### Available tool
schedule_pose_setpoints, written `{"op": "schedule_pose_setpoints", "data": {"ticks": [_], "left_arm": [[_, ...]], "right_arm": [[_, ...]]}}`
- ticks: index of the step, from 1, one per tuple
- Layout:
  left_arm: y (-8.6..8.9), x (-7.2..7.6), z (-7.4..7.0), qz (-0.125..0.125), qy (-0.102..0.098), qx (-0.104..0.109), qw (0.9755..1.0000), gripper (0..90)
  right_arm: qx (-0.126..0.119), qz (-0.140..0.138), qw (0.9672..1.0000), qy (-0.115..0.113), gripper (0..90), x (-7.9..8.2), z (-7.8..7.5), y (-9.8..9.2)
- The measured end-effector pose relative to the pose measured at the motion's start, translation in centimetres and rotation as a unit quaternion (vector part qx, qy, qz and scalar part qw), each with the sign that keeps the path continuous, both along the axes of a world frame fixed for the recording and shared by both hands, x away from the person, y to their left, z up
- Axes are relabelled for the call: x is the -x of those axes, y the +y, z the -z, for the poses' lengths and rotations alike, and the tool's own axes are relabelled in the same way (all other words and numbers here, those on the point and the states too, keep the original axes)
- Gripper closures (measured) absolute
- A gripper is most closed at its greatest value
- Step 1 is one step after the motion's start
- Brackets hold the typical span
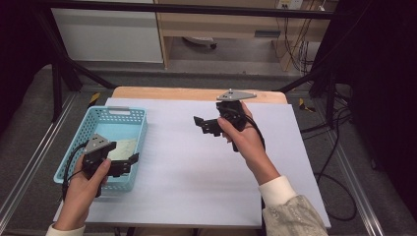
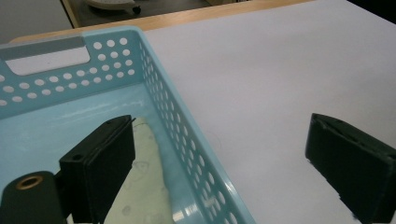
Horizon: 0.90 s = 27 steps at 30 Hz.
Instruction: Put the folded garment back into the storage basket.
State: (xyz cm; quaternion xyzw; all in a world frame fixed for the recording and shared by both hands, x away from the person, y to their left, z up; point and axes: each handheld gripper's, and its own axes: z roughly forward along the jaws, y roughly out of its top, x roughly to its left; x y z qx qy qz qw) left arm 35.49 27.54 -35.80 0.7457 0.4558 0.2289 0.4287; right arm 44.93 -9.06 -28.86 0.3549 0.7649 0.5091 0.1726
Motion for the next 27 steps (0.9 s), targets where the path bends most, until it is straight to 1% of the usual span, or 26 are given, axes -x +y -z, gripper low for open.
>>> {"op": "schedule_pose_setpoints", "data": {"ticks": [7,11,15,25,27], "left_arm": [[0.2,0.1,0.1,-0.001,0.002,0.0,1.0,8.0],[0.3,0.2,0.1,-0.001,0.002,0.001,1.0,8.0],[0.3,0.3,0.2,0.001,0.003,0.005,1.0,8.0],[0.3,0.3,0.3,0.003,0.005,0.003,1.0,7.6],[0.3,0.3,0.3,0.005,0.006,0.002,1.0,7.4]], "right_arm": [[-0.01,0.013,0.9999,-0.006,5.8,0.1,-0.5,-1.8],[-0.01,0.017,0.9998,-0.009,5.8,0.1,-0.6,-2.6],[-0.015,0.023,0.9996,-0.008,5.8,0.1,-0.6,-3.6],[-0.025,0.042,0.9988,-0.006,5.8,0.5,-0.4,-6.1],[-0.025,0.046,0.9986,-0.009,5.8,0.6,-0.4,-6.7]]}}
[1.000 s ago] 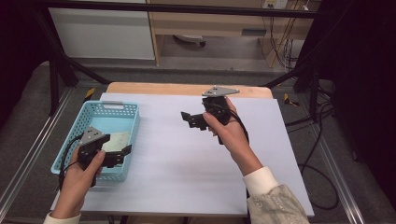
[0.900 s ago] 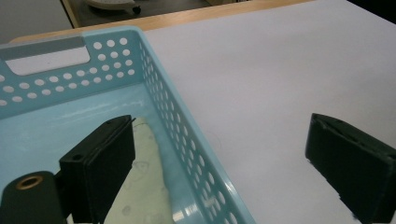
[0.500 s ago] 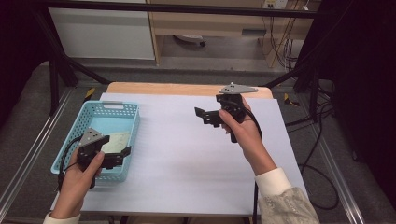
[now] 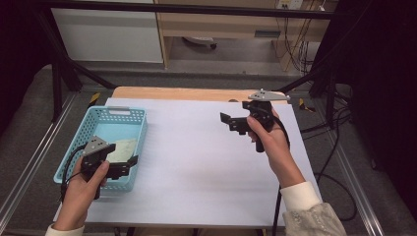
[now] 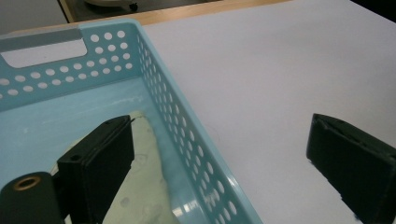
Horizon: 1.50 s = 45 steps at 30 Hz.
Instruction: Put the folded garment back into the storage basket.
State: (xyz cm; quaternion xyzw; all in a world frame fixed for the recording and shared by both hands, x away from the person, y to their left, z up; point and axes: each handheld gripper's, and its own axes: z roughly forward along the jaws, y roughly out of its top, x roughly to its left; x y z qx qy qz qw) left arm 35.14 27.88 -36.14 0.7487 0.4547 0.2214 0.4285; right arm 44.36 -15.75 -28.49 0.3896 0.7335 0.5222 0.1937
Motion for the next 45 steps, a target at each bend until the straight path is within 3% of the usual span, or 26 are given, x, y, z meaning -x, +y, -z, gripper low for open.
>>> {"op": "schedule_pose_setpoints", "data": {"ticks": [23,45], "left_arm": [[0.3,0.2,0.8,0.001,0.004,0.0,1.0,7.4],[0.8,0.8,1.8,0.01,0.006,0.012,0.9999,6.3]], "right_arm": [[-0.006,0.037,0.9993,0.005,5.6,1.5,1.1,-5.1],[-0.029,0.087,0.9958,0.007,5.2,4.6,4.0,-11.0]]}}
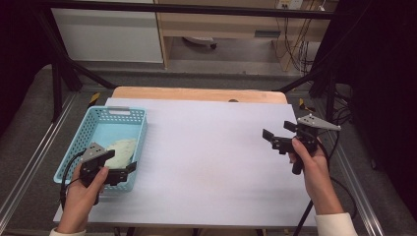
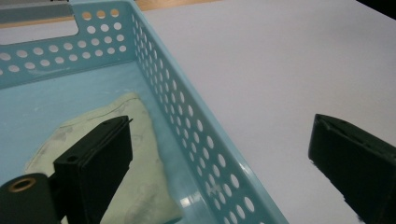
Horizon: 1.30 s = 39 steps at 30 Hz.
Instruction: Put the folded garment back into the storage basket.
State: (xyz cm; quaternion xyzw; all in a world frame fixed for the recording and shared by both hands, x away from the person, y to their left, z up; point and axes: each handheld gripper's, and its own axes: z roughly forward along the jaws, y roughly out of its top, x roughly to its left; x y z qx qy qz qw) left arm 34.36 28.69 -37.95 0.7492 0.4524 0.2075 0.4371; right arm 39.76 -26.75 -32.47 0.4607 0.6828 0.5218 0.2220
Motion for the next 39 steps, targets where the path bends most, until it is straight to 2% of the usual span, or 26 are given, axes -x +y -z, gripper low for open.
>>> {"op": "schedule_pose_setpoints", "data": {"ticks": [12,27,31,39], "left_arm": [[-0.2,0.4,0.4,0.007,0.0,0.002,1.0,6.3],[-0.5,0.6,0.8,0.013,0.006,-0.001,0.9999,6.3],[-0.6,0.6,0.9,0.014,0.007,-0.003,0.9999,6.3],[-0.7,0.6,0.9,0.019,0.008,-0.002,0.9998,6.3]], "right_arm": [[0.005,0.008,0.9999,0.004,5.2,1.3,2.1,-0.9],[-0.009,0.022,0.9995,0.022,5.2,3.3,6.8,-1.8],[-0.005,0.021,0.9993,0.029,5.3,3.7,8.0,-1.8],[-0.004,0.012,0.9994,0.031,5.4,4.7,9.1,-1.1]]}}
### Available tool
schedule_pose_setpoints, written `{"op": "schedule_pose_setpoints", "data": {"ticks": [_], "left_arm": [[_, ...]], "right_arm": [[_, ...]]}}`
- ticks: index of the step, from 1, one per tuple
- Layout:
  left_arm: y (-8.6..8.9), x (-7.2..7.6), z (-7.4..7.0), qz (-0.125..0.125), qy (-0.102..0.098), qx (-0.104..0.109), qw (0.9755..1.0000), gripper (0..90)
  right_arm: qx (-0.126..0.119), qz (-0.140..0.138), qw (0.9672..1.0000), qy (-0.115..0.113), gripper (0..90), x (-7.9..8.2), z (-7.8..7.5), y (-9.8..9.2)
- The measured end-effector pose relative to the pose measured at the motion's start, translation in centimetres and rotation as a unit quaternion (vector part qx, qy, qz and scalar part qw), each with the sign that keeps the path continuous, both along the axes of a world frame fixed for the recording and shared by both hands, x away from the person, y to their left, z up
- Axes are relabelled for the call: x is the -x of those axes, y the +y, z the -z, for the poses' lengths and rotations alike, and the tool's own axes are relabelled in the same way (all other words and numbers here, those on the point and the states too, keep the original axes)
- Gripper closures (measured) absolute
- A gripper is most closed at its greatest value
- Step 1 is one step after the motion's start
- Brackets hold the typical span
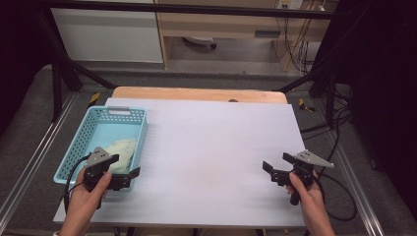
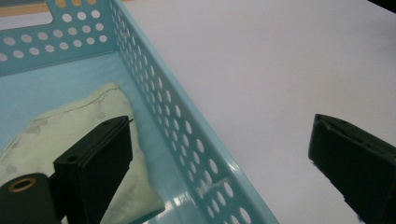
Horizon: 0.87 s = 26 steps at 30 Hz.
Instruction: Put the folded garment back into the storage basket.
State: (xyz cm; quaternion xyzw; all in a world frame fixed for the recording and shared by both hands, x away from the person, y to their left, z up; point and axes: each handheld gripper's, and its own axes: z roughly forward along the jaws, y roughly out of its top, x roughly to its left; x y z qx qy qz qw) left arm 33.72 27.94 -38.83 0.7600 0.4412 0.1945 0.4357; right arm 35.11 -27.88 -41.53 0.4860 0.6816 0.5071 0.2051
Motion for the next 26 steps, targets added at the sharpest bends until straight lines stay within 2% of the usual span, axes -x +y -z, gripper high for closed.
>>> {"op": "schedule_pose_setpoints", "data": {"ticks": [7,13,26], "left_arm": [[-0.1,0.1,0.0,0.006,-0.001,0.002,1.0,6.3],[-0.3,0.1,0.0,0.006,-0.001,-0.001,1.0,6.2],[-0.7,0.0,0.1,0.009,0.001,0.0,1.0,6.4]], "right_arm": [[0.008,-0.015,0.9998,0.002,5.9,1.0,1.2,0.9],[0.011,-0.04,0.9991,0.01,5.9,1.7,1.7,2.1],[0.02,-0.055,0.9982,0.01,5.9,1.3,2.2,2.9]]}}
